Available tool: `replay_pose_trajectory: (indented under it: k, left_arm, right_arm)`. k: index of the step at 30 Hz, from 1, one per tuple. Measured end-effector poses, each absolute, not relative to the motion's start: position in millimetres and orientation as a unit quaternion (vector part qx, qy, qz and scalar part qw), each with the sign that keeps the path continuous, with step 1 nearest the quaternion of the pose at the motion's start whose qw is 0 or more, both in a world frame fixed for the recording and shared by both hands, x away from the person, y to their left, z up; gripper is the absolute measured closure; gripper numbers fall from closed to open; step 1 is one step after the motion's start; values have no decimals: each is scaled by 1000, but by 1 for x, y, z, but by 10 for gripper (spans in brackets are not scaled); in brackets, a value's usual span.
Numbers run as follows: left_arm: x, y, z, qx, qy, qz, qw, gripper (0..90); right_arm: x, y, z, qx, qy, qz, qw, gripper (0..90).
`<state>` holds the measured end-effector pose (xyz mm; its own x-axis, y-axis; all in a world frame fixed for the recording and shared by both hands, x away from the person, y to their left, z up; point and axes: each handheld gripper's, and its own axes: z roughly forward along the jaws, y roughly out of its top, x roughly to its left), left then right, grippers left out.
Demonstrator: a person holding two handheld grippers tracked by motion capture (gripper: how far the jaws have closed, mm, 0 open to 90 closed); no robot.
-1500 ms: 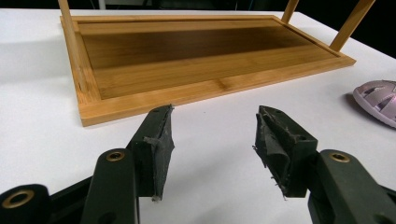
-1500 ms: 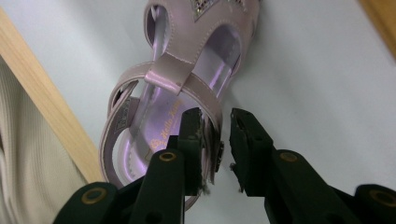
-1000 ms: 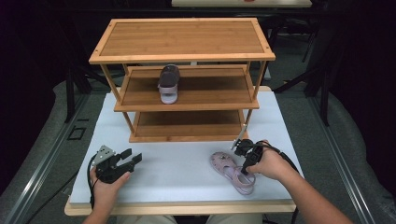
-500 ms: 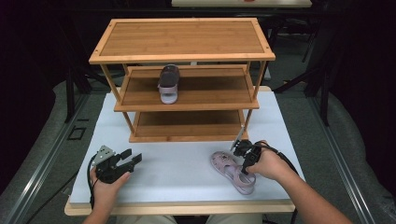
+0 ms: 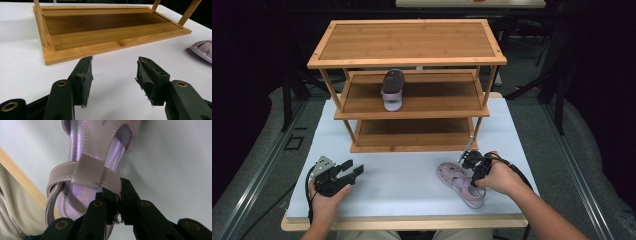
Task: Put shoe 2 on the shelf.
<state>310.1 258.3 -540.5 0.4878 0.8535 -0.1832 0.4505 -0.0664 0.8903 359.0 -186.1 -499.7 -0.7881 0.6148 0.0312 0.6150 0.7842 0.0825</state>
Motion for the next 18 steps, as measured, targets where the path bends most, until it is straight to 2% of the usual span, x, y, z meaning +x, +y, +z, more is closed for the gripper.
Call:
replay_pose_trajectory:
  k: [7,18]
  left_arm:
    - [310,259,-541,701,466,201,501,463]
    - [310,259,-541,702,467,200,499,463]
  right_arm:
    - [356,-184,-497,-316,-948,-36,-7,842]
    - [342,-197,-493,-331,-935,-124,-26,844]
